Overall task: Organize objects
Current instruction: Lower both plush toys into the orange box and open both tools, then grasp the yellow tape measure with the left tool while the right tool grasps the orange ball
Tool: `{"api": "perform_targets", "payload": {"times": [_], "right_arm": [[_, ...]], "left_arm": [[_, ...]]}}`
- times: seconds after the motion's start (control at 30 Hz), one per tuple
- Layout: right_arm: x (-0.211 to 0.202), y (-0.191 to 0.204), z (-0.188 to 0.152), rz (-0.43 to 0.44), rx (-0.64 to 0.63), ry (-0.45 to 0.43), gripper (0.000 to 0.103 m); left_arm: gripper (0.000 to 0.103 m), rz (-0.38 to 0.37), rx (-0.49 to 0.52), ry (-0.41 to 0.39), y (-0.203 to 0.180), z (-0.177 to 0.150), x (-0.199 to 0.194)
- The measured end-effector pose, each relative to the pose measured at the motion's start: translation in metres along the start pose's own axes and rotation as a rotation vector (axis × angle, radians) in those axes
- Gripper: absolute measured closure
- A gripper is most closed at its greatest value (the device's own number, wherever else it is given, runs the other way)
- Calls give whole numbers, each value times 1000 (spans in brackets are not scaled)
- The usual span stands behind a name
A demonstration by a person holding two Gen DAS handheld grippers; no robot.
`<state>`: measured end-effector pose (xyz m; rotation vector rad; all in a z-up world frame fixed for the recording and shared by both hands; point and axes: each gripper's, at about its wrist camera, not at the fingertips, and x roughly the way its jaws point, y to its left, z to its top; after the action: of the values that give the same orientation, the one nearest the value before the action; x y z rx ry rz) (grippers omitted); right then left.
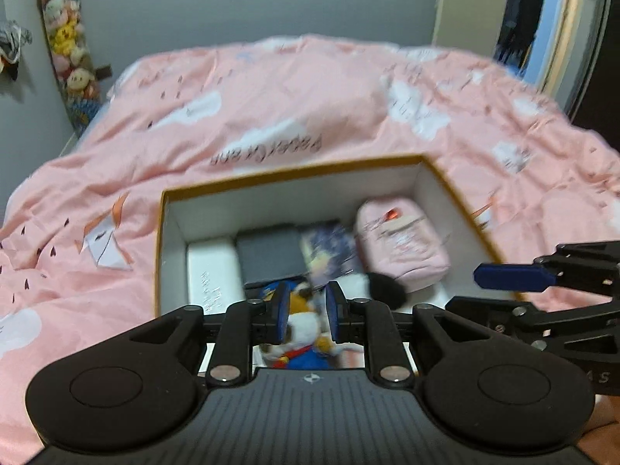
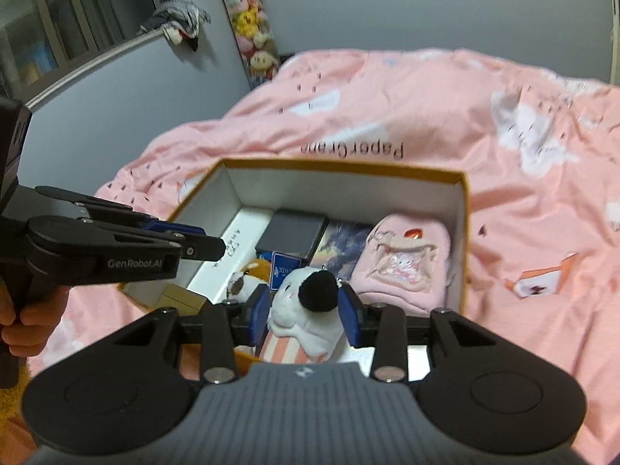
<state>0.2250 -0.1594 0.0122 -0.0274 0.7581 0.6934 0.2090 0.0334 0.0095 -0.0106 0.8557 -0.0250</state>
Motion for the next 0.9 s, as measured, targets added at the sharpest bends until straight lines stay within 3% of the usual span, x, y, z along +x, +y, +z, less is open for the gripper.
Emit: {"api": "perform_targets", "payload": {"times": [0.17, 0.27, 0.4, 0.6, 0.73, 0.9], "right_arm": [[-37, -2, -22, -57, -22, -66, 55], [-48, -6, -38, -88, -45, -76, 55], [-50, -18, -60, -116, -26, -38, 55], [-23, -32, -90, -179, -43, 60, 57], [-1, -48, -98, -162, 8, 111, 57], [24, -60, -104, -155, 30, 161, 57]], "left_arm": [[77, -87, -10, -99, -19, -15, -30], [76, -180, -19, -118, -30, -31, -37], [61, -294, -48, -101, -41, -56, -25], [60, -285, -191, 19, -46, -87, 33], [60, -270, -274, 120, -42, -101, 65], [58, -241, -301, 146, -40, -103, 78]]}}
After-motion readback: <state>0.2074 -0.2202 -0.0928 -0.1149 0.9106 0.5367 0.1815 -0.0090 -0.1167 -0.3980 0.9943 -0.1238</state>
